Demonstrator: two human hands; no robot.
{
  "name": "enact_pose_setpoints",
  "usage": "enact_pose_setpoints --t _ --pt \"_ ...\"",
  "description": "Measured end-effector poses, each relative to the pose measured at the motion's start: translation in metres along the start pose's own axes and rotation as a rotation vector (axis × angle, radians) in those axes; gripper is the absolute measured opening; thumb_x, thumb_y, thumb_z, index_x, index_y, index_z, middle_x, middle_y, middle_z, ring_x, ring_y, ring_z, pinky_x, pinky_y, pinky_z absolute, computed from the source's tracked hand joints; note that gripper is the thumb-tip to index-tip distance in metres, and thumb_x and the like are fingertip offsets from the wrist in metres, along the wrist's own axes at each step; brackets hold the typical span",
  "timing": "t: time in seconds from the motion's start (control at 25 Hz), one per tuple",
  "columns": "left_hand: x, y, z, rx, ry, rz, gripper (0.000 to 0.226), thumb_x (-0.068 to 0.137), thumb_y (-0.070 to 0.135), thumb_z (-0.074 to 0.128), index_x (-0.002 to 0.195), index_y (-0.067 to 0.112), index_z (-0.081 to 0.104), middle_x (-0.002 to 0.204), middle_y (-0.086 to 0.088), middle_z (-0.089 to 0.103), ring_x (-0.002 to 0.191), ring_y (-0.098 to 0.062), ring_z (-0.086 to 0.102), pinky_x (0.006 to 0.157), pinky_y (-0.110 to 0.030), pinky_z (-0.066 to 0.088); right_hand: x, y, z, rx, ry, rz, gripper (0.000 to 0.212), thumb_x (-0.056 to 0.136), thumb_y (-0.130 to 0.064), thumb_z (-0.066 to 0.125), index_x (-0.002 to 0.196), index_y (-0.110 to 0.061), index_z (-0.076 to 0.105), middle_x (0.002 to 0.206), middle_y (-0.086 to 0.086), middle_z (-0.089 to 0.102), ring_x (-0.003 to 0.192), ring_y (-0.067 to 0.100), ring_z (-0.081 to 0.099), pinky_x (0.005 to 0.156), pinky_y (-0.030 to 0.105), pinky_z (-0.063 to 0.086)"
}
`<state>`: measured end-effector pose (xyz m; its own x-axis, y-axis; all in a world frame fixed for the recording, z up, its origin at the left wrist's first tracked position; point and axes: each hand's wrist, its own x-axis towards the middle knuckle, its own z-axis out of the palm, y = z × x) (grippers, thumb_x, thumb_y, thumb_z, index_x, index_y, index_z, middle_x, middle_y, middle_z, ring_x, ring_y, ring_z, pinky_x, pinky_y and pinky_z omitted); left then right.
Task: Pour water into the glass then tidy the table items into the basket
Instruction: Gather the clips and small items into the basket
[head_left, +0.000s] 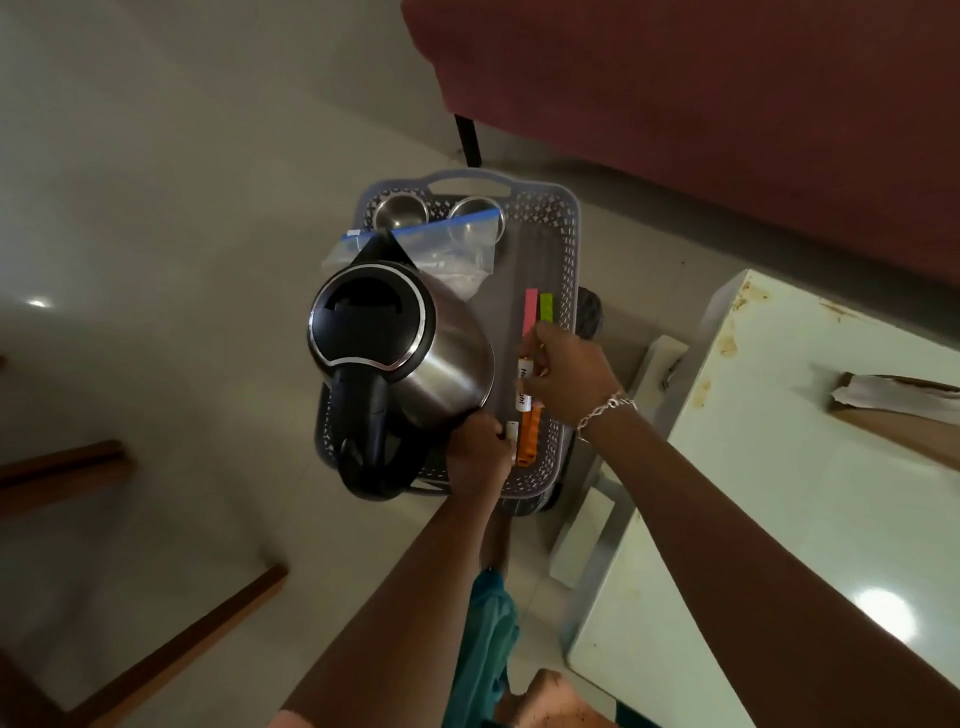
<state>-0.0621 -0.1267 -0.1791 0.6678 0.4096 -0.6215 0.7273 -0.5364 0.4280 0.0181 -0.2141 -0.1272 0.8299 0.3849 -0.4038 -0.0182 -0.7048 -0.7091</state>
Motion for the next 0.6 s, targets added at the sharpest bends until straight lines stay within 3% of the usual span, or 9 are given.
enact_pose_setpoints --t 0.16,0.44,0.6 --pt "0.000 -0.008 -0.008 -0.060 -0.037 -0.020 0.020 0.086 0.007 0.055 0.098 -0.007 0.064 0.102 -0.026 0.066 0.100 -0.037 0.060 0.089 -0.042 0.047 0.024 0.003 0.036 -0.124 -0.066 0.037 0.025 0.079 0.002 0.051 0.103 -0.002 0.057 0.107 0.021 0.064 0.101 0.036 0.059 0.085 0.037 0.047" --pt "0.002 -0.017 -0.002 0.021 -0.030 0.014 0.019 0.088 0.007 0.051 0.099 -0.005 0.060 0.103 -0.024 0.065 0.101 -0.037 0.060 0.086 -0.039 0.046 0.034 0.021 0.073 -0.224 -0.112 0.176 0.027 0.079 -0.003 0.055 0.105 -0.006 0.061 0.106 0.025 0.064 0.100 0.040 0.061 0.081 0.041 0.050" --pt "0.000 -0.020 -0.003 0.056 0.035 0.009 0.018 0.087 0.009 0.051 0.097 0.004 0.065 0.100 -0.016 0.069 0.098 -0.032 0.063 0.081 -0.035 0.048 0.034 0.025 0.079 -0.288 -0.128 0.143 0.024 0.080 -0.002 0.056 0.103 -0.003 0.063 0.103 0.025 0.065 0.099 0.039 0.062 0.079 0.041 0.051"
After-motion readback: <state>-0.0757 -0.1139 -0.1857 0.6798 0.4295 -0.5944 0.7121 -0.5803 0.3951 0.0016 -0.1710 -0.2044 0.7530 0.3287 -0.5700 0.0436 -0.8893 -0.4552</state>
